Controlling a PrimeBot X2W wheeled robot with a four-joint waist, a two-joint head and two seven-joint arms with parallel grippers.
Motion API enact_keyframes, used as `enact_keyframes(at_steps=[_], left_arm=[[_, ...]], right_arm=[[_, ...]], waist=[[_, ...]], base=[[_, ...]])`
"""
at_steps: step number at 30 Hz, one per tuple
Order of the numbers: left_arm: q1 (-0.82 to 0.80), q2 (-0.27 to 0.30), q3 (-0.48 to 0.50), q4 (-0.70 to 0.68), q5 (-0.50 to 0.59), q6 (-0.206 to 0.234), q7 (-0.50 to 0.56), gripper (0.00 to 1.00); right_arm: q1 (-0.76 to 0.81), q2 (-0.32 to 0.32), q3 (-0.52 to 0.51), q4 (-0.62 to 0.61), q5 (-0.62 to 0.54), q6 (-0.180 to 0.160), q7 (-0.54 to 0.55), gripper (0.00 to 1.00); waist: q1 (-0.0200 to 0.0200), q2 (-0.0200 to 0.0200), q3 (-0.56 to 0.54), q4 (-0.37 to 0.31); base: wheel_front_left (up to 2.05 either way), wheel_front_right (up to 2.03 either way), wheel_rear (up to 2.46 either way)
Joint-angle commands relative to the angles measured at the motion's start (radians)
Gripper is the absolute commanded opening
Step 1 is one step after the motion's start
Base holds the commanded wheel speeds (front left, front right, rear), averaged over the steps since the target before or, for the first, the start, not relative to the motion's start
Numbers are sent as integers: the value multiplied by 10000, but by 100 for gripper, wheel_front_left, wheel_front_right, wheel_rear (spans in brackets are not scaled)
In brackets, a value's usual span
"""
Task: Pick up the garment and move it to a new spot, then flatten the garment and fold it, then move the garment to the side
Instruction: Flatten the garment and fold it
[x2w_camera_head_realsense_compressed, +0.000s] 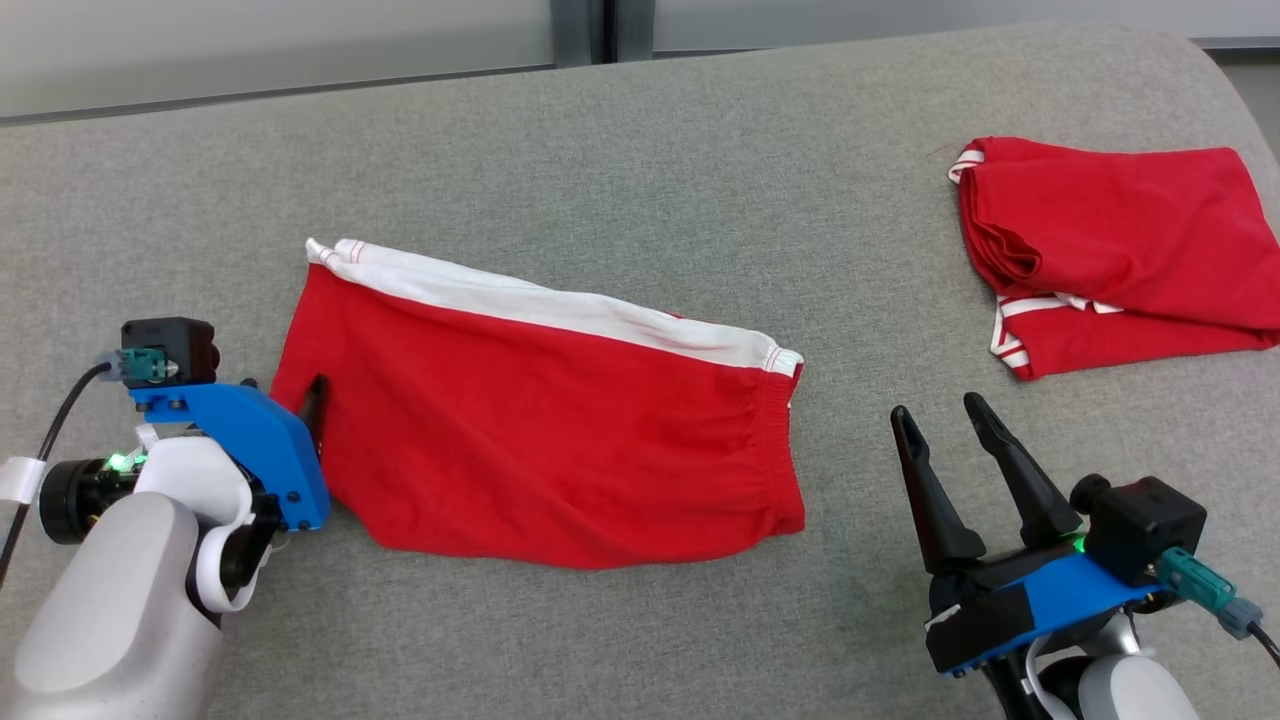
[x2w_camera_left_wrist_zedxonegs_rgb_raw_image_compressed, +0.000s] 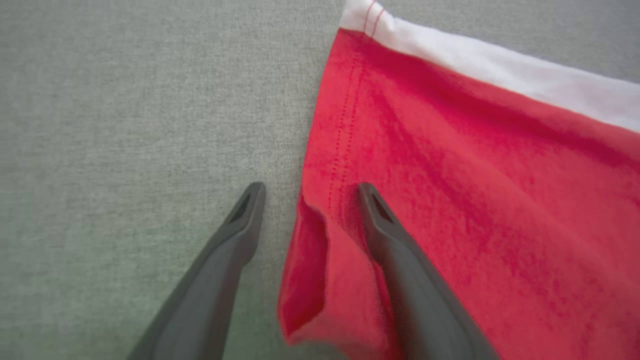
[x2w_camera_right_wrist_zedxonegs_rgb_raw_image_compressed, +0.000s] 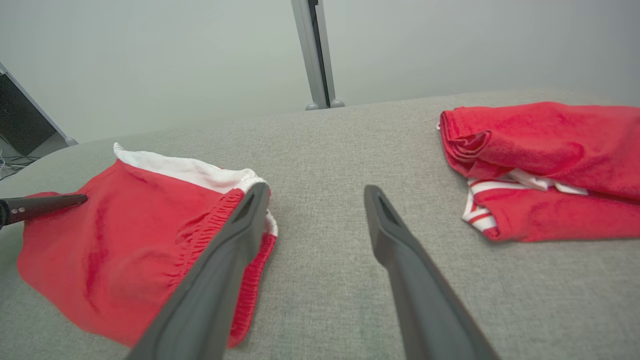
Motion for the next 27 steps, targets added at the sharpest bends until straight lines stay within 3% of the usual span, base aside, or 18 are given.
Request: enact_keyframes(at_steps=[1, 9, 10, 11, 12, 13, 27], left_arm=[[-111, -3, 38, 75, -125, -23, 90, 100], [-64, -172, -287, 265, -530, -591, 778, 98], [-61, -174, -314, 255, -562, -644, 823, 78], [-65, -194, -323, 247, -608, -674, 875, 45], [-80, -196, -335, 232, -623, -705, 893, 32], [-93, -197, -349, 225, -626, -731, 900, 0], [233, -175, -11, -582, -875, -684, -61, 0]], right_arm=[[-30, -11, -4, -44, 77, 2, 16, 100], [-220, -11, 49, -41, 92, 2, -45, 100], [-246, -11, 61, -45, 108, 2, -63, 100], [-261, -11, 76, -45, 114, 2, -83, 100], [-263, -11, 85, -21, 126, 2, -105, 100], [-266, -11, 92, 9, 127, 2, -117, 100], [-423, -11, -104, 244, 54, 2, -391, 100]], waist=[[-1, 0, 36, -28], [-1, 0, 159, -163], [-1, 0, 171, -177], [-1, 0, 186, -188], [-1, 0, 200, -194], [-1, 0, 212, -198], [-1, 0, -12, 88]], base=[[0, 0, 0], [0, 0, 0], [0, 0, 0], [0, 0, 0], [0, 0, 0], [0, 0, 0], [0, 0, 0]])
